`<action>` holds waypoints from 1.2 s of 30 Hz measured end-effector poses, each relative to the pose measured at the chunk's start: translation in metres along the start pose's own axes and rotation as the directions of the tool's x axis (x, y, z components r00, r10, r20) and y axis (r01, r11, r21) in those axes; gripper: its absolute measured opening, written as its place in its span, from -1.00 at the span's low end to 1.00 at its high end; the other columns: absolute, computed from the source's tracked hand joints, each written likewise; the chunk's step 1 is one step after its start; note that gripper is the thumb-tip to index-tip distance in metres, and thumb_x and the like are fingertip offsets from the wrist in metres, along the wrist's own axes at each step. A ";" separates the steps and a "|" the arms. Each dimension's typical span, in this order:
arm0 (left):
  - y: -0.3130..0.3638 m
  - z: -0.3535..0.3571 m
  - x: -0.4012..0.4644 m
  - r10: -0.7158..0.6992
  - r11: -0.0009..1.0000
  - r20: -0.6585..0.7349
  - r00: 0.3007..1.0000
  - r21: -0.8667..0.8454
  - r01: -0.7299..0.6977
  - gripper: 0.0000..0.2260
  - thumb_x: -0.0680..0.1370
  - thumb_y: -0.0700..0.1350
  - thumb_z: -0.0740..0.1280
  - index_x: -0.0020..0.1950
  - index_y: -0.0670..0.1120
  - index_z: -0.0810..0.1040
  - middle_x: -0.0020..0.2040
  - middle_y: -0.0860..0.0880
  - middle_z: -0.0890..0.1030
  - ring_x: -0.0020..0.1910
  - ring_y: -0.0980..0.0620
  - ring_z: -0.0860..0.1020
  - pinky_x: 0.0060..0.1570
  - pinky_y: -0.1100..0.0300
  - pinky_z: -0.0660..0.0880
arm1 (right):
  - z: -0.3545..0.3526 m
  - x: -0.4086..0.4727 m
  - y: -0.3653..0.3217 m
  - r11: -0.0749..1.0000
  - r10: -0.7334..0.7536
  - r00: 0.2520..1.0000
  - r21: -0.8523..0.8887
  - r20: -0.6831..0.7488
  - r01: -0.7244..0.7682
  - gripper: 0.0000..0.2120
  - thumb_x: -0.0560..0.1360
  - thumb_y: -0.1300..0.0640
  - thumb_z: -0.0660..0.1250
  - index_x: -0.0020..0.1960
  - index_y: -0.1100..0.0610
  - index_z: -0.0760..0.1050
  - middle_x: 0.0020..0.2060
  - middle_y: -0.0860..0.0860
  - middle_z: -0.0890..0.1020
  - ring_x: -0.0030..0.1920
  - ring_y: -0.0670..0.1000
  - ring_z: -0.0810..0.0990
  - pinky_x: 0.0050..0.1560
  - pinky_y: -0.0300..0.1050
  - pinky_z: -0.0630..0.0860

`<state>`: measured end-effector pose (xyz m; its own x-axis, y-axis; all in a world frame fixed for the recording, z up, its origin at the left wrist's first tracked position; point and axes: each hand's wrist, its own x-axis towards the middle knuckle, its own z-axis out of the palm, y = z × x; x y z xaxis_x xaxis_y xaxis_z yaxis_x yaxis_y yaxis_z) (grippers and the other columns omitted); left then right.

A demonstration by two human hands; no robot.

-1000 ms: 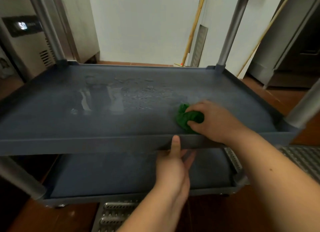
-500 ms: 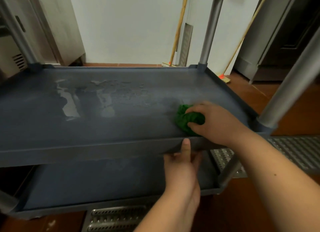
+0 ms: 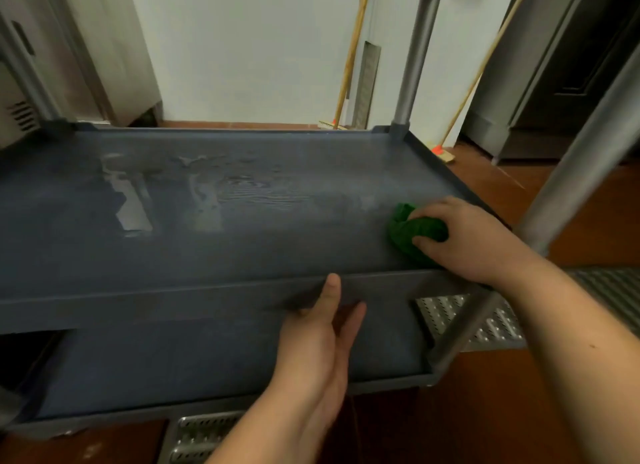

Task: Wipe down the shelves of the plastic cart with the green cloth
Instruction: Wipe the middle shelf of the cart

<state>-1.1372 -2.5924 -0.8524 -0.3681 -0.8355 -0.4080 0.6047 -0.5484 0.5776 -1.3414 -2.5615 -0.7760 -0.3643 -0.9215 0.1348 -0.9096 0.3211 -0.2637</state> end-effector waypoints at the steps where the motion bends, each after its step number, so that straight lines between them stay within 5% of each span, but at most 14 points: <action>1: 0.012 -0.009 0.000 0.013 1.000 -0.006 1.000 -0.009 -0.013 -0.77 0.53 -0.17 0.39 0.16 -0.22 0.55 0.06 -0.21 0.65 0.00 -0.08 0.64 -0.06 -0.01 0.64 | 0.003 0.001 -0.012 1.000 -0.020 1.000 0.009 0.009 0.020 -0.63 0.49 -0.02 0.42 0.29 -0.10 0.53 0.19 -0.06 0.51 0.18 0.04 0.53 0.23 -0.01 0.47; 6: 0.046 -0.036 0.000 0.027 1.000 -0.006 1.000 0.015 -0.027 -0.72 0.57 -0.17 0.32 0.27 -0.18 0.51 0.18 -0.18 0.63 0.17 -0.11 0.61 -0.04 0.05 0.64 | 0.034 0.015 -0.103 0.983 -0.180 0.981 0.056 0.067 0.176 -0.63 0.49 -0.03 0.40 0.29 -0.05 0.54 0.18 -0.01 0.55 0.17 0.03 0.53 0.20 -0.09 0.45; 12: 0.113 -0.078 -0.002 -0.058 0.997 0.092 0.994 0.057 0.053 -0.76 0.56 -0.14 0.32 0.20 -0.16 0.60 0.10 -0.16 0.68 0.13 -0.09 0.63 0.24 -0.04 0.49 | 0.071 0.027 -0.220 0.942 -0.323 0.944 0.117 0.071 0.314 -0.68 0.46 -0.03 0.39 0.21 -0.07 0.56 0.08 -0.01 0.55 0.09 0.06 0.56 0.17 0.03 0.50; 16: 0.186 -0.124 0.003 -0.001 0.999 -0.096 0.995 0.047 0.006 -0.78 0.50 -0.06 0.39 0.07 -0.16 0.58 -0.27 -0.11 0.62 -0.44 0.01 0.56 -0.28 0.12 0.54 | 0.093 0.040 -0.305 0.914 -0.401 0.913 0.103 0.074 0.393 -0.70 0.49 -0.04 0.38 0.20 -0.02 0.58 0.03 0.01 0.54 0.04 0.07 0.57 0.04 -0.06 0.50; 21: 0.282 -0.182 -0.007 0.004 1.000 -0.206 0.978 -0.013 -0.007 -0.78 0.57 -0.03 0.31 -0.15 -0.16 0.58 -0.45 -0.10 0.62 -0.55 -0.02 0.58 -0.54 0.25 0.49 | 0.124 0.057 -0.404 0.874 -0.479 0.870 0.159 0.115 0.460 -0.71 0.46 -0.06 0.35 0.17 -0.08 0.58 0.07 0.04 0.56 0.06 0.11 0.58 0.13 0.06 0.54; 26: 0.352 -0.236 0.007 0.100 0.988 -0.312 0.945 -0.081 -0.132 -0.74 0.54 0.01 0.33 0.15 -0.10 0.61 -0.07 -0.10 0.68 -0.23 -0.06 0.61 -0.24 0.14 0.49 | 0.149 0.068 -0.487 0.850 -0.523 0.845 0.150 0.111 0.506 -0.64 0.44 -0.06 0.38 0.22 -0.01 0.58 0.07 0.10 0.57 0.06 0.16 0.59 0.14 0.03 0.53; 31: 0.371 -0.256 0.016 0.175 0.958 -0.354 0.919 -0.156 -0.242 -0.69 0.54 -0.04 0.34 0.23 -0.12 0.62 0.10 -0.19 0.68 0.09 -0.20 0.64 0.16 -0.12 0.55 | 0.175 0.084 -0.570 0.825 -0.563 0.817 0.135 0.123 0.548 -0.60 0.48 -0.08 0.37 0.29 -0.03 0.52 0.14 0.10 0.55 0.14 0.17 0.55 0.21 0.01 0.48; 36: 0.384 -0.269 0.019 0.243 0.949 -0.526 0.815 -0.046 -0.312 -0.62 0.32 0.04 0.49 0.06 -0.10 0.65 -0.06 -0.16 0.71 -0.07 -0.18 0.68 0.10 -0.16 0.58 | 0.200 0.108 -0.626 0.814 -0.581 0.804 0.129 0.131 0.567 -0.57 0.50 -0.10 0.30 0.34 -0.04 0.48 0.17 0.11 0.49 0.18 0.23 0.51 0.20 0.09 0.49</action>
<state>-0.7217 -2.8101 -0.8290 0.2182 -0.7965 -0.5640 0.7213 -0.2577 0.6429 -0.7718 -2.9053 -0.7873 0.2614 -0.9556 0.1362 -0.9209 -0.2892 -0.2615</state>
